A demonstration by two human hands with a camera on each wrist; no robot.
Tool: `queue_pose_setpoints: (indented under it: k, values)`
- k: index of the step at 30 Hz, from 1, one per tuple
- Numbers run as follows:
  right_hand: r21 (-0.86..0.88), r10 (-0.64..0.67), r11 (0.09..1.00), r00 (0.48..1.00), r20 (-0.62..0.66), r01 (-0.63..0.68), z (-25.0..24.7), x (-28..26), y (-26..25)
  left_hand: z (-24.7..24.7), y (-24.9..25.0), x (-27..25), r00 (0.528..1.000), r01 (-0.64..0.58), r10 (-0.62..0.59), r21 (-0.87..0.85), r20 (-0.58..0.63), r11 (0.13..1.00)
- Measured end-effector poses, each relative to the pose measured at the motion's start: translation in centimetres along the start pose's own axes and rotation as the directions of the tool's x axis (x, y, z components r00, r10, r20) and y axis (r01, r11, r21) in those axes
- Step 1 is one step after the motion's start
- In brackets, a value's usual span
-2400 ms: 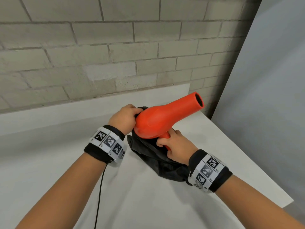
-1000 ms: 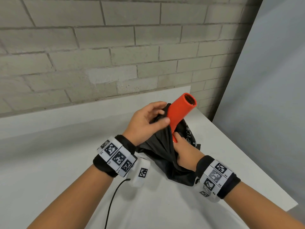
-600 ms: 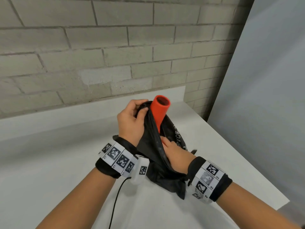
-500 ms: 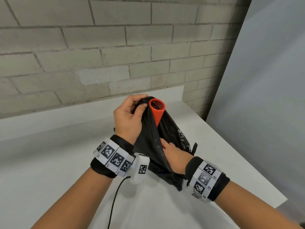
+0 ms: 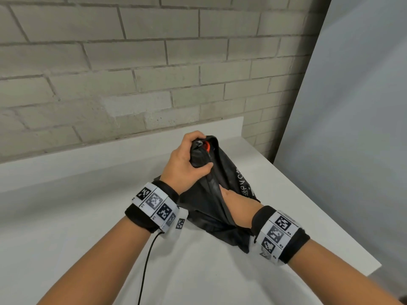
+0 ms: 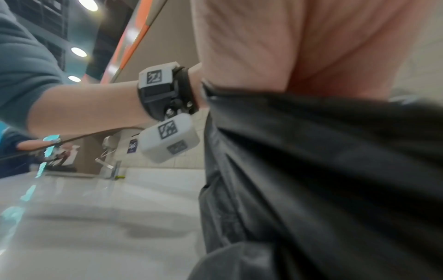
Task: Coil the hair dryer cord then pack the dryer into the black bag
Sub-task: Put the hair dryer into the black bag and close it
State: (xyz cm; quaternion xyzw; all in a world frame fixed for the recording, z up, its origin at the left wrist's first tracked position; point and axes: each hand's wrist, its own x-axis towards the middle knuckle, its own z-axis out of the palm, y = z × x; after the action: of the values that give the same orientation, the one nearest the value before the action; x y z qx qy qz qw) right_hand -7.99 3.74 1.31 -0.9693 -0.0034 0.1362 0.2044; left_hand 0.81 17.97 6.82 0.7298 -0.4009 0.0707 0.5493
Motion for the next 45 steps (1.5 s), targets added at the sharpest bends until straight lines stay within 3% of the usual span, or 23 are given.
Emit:
queue_pose_setpoints:
  k: [3, 5, 8, 12, 14, 17, 19, 20, 25, 29, 32, 36, 38, 42, 45]
  values:
    - [-0.029, -0.005, 1.0, 0.999, -0.052, 0.003, -1.2, -0.5, 2.1, -0.7, -0.4, 0.1, 0.989, -0.016, 0.015, 0.0, -0.145, 1.0]
    - [-0.217, 0.032, 0.974, 0.993, -0.113, -0.056, -2.2, -1.1, 3.8, -1.5, -0.4, 0.2, 0.98, -0.016, 0.019, 0.016, -0.199, 1.0]
    - [-0.48, -0.019, 0.875, 0.989, -0.147, -0.054, -3.4, -1.4, 5.3, -2.4, -0.6, 0.3, 0.967, -0.002, 0.005, 0.011, -0.257, 1.0]
    - [-0.539, 0.037, 0.82, 0.958, -0.285, -0.192, -5.3, -2.1, 5.5, -3.1, -1.5, 0.4, 0.95, 0.017, -0.019, -0.01, -0.313, 1.0]
    - [-0.482, 0.05, 0.834, 0.907, -0.417, -0.268, -6.6, -2.7, 5.4, -3.5, -2.0, 0.2, 0.951, 0.019, -0.009, 0.03, -0.31, 0.999]
    - [-0.431, -0.112, 0.874, 0.769, -0.63, -0.225, -8.1, -3.4, 5.6, -3.9, -2.5, -0.4, 0.95, 0.027, -0.021, 0.015, -0.312, 1.0]
    - [-0.432, -0.177, 0.873, 0.68, -0.711, -0.225, -9.0, -3.3, 5.6, -3.8, -2.5, -0.6, 0.947, 0.031, -0.036, -0.02, -0.318, 0.999]
    - [-0.414, -0.177, 0.883, 0.664, -0.727, -0.219, -9.3, -3.1, 5.5, -3.8, -2.5, -0.8, 0.946, 0.038, -0.045, -0.027, -0.32, 0.999]
    - [-0.175, 0.024, 0.962, 0.71, -0.704, -0.207, -9.3, -2.1, 5.5, -2.9, -2.2, -1.6, 0.94, 0.072, -0.093, -0.075, -0.327, 0.995]
    - [-0.238, 0.035, 0.937, 0.747, -0.664, -0.255, -9.0, -1.2, 5.9, -2.5, -1.9, -1.6, 0.939, 0.087, -0.124, -0.125, -0.321, 0.988]
    - [-0.134, 0.051, 0.97, 0.709, -0.703, -0.202, -9.4, -0.9, 6.1, -3.0, -2.0, -1.5, 0.935, 0.115, -0.168, -0.18, -0.313, 0.977]
    - [0.057, 0.072, 0.997, 0.608, -0.79, -0.045, -9.3, -0.4, 6.0, -3.6, -2.0, -2.0, 0.946, 0.135, -0.202, -0.259, -0.253, 0.956]
    - [0.045, 0.054, 0.999, 0.591, -0.805, -0.03, -9.0, -0.3, 5.3, -3.5, -2.0, -2.2, 0.943, 0.125, -0.197, -0.263, -0.268, 0.957]
    - [-0.127, -0.041, 0.987, 0.619, -0.785, -0.095, -8.0, -0.4, 1.0, -2.8, -2.5, -2.3, 0.924, 0.132, -0.213, -0.259, -0.316, 0.957]
    - [-0.167, -0.211, 0.978, 0.621, -0.755, 0.129, -7.2, -0.3, -4.1, -2.2, -2.6, -2.4, 0.916, 0.133, -0.218, -0.257, -0.338, 0.957]
